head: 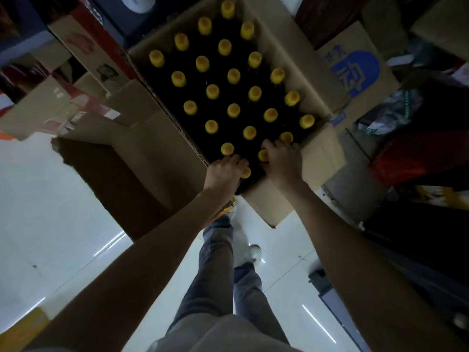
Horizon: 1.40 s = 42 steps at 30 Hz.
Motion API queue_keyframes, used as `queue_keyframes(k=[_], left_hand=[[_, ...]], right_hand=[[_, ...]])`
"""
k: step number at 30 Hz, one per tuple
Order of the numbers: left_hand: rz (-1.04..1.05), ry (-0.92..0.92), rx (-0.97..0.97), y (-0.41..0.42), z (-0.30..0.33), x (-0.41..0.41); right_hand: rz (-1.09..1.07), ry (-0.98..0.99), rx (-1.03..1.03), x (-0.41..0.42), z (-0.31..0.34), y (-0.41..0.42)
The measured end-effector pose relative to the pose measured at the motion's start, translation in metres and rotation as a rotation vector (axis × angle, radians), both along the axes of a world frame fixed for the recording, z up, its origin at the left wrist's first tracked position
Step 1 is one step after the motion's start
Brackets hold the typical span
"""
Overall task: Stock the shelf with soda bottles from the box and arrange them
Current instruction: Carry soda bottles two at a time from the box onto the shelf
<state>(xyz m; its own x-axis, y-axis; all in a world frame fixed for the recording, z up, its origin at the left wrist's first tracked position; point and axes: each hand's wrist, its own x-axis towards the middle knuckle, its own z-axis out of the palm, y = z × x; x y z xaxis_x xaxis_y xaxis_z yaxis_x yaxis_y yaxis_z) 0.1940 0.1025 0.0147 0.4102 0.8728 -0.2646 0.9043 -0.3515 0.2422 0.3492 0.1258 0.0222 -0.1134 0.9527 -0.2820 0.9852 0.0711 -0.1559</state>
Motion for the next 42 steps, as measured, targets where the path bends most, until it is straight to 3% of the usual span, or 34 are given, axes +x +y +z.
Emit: queue_keyframes(k=[5, 10, 15, 18, 23, 31, 38, 42], left_hand=[[0.054, -0.248, 0.076, -0.009, 0.004, -0.019], [0.083, -0.565, 0.175, -0.013, 0.050, -0.040], [0.136, -0.962, -0.045, -0.019, 0.128, -0.037], [0.145, -1.042, -0.111, -0.022, 0.166, -0.024], [0.021, -1.100, -0.188, -0.029, 0.200, 0.002], [-0.278, -1.029, -0.201, -0.116, 0.215, 0.072], [-0.571, -0.937, -0.168, -0.282, 0.209, 0.149], [-0.623, -0.986, -0.313, -0.395, 0.214, 0.193]], right_hand=[[-0.121, 0.179, 0.071, 0.001, 0.008, -0.009], [-0.481, 0.473, 0.226, -0.001, 0.062, -0.031], [-0.641, 0.783, 0.419, 0.002, 0.137, -0.070], [-0.653, 0.868, 0.574, 0.010, 0.171, -0.100], [-0.803, 1.276, 0.649, 0.025, 0.201, -0.151], [-1.095, 0.971, 0.883, 0.064, 0.204, -0.304], [-1.369, 0.828, 0.976, 0.092, 0.198, -0.505], [-1.424, 0.834, 1.006, 0.105, 0.204, -0.618]])
